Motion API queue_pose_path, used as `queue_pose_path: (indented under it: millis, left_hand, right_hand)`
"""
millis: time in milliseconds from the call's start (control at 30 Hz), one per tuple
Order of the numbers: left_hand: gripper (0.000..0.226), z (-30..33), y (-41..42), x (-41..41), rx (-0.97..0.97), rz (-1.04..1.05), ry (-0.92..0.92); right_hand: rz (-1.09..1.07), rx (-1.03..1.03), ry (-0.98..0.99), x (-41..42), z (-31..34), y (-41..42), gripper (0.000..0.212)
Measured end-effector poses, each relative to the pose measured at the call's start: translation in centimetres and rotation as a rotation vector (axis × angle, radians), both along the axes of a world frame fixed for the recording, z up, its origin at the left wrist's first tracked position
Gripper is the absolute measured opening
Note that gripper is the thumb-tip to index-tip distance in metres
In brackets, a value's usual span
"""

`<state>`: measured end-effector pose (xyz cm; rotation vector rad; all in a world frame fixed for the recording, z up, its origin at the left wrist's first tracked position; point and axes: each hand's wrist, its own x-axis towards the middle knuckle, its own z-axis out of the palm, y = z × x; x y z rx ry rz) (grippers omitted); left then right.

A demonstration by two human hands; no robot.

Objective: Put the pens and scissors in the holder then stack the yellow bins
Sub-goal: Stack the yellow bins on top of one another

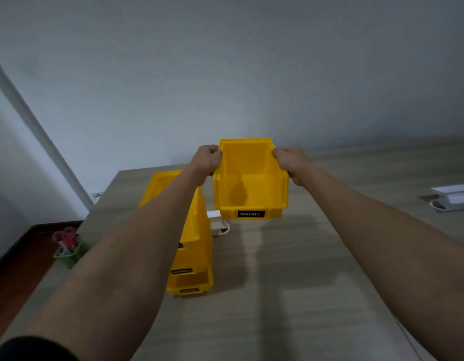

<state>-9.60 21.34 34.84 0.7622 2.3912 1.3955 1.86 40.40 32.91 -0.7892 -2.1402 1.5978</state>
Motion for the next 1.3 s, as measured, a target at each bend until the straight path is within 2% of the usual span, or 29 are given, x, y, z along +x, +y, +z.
queue_pose_path:
  millis: [100, 233, 500, 633, 800, 1000, 1067, 1167, 1300]
  left_hand:
    - [0.024, 2.2, -4.3, -2.2, 0.026, 0.034, 0.021]
    - [0.037, 4.1, -9.1, -4.4, 0.034, 0.086, 0.053]
    - [0.033, 5.1, -15.7, -7.6, 0.053, 0.116, 0.078]
    - [0.015, 3.9, -17.0, -8.4, 0.061, 0.111, 0.066]
    - [0.027, 2.3, -17.6, -9.2, 0.064, 0.108, 0.033]
    - [0.015, 1.3, -18.0, -9.5, 0.082, 0.102, -0.006]
    - [0.022, 1.1, -18.2, -9.5, 0.079, 0.1, -0.008]
    - [0.034, 1.3, -18.3, -9.7, 0.1, 0.115, -0.019]
    - [0.026, 1.1, -18.5, -10.0, 0.103, 0.104, -0.027]
  right_hand:
    - [0.029, 0.032, 0.03, -2.8, 1.9, -3.8, 0.014]
    - [0.058, 0.046, 0.072, -5.9, 3.6, -8.3, 0.011]
    - [0.076, 0.12, 0.062, -10.2, 5.2, -14.4, 0.032]
    - [0.094, 0.144, 0.037, -11.0, 4.3, -15.6, 0.036]
    - [0.096, 0.175, 0.005, -11.7, 2.8, -16.1, 0.037]
    - [0.099, 0.196, 0.006, -12.2, 2.3, -16.5, 0.038]
    - [0.1, 0.205, 0.003, -12.3, 2.3, -16.7, 0.038]
    - [0.099, 0.211, -0.006, -12.4, 2.3, -16.9, 0.032]
    - [0.112, 0.202, -0.024, -12.6, 2.1, -16.9, 0.024]
